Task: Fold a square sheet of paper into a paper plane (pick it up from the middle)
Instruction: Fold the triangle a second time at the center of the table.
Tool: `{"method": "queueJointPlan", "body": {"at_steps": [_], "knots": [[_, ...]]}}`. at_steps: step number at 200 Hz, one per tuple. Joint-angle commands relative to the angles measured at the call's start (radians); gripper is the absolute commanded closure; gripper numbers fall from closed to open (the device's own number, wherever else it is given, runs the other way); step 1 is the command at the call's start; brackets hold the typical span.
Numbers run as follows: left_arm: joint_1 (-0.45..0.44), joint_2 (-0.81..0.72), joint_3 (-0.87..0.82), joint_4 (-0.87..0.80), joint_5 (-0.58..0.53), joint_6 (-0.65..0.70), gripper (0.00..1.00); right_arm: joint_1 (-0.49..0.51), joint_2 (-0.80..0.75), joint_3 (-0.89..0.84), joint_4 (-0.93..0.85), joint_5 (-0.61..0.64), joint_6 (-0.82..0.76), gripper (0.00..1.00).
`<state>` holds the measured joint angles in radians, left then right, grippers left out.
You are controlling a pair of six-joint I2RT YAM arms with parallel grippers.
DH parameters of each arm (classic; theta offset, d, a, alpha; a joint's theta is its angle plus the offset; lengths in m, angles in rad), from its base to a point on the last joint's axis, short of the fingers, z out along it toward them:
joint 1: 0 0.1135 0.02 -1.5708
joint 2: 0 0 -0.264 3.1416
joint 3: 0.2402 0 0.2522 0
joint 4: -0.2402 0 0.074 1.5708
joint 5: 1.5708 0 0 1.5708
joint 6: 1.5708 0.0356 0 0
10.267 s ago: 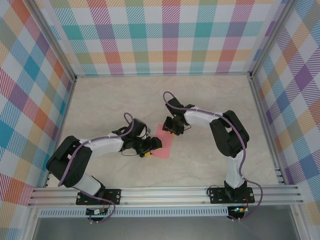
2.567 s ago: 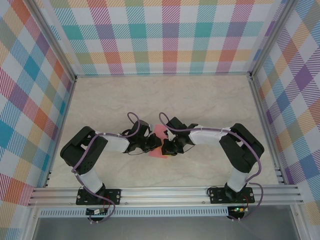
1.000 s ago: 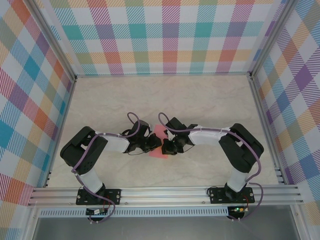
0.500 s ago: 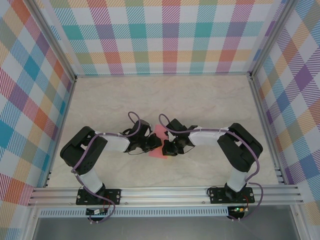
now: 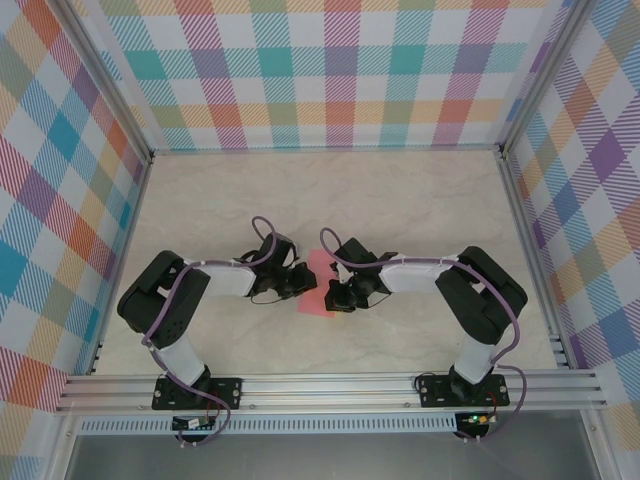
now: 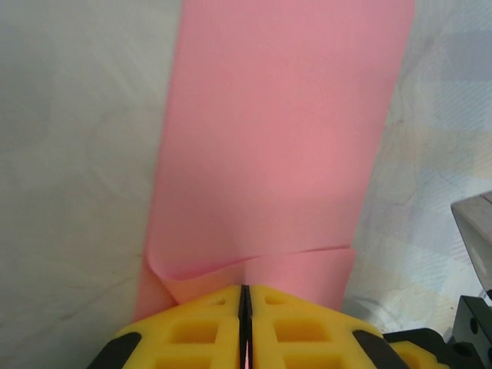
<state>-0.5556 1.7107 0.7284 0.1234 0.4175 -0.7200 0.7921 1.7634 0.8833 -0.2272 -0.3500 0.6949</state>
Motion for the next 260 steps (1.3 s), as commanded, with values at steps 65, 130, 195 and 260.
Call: {"method": "queueJointPlan", "body": {"at_steps": [65, 130, 195, 260], "knots": [[0.122, 0.027, 0.137, -0.217, -0.115, 0.175, 0.89, 0.006, 0.075, -0.068, -0.123, 0.07, -0.017, 0.93], [0.051, -0.094, 0.058, -0.091, 0.032, 0.091, 0.89, 0.005, 0.07, -0.056, -0.126, 0.054, -0.009, 0.93], [-0.009, -0.023, 0.02, -0.057, -0.007, 0.06, 0.92, 0.005, 0.063, -0.055, -0.119, 0.046, -0.01, 0.93], [-0.009, 0.031, 0.043, -0.088, -0.064, 0.062, 0.93, 0.004, -0.005, -0.034, -0.106, 0.031, -0.039, 0.93]]}}
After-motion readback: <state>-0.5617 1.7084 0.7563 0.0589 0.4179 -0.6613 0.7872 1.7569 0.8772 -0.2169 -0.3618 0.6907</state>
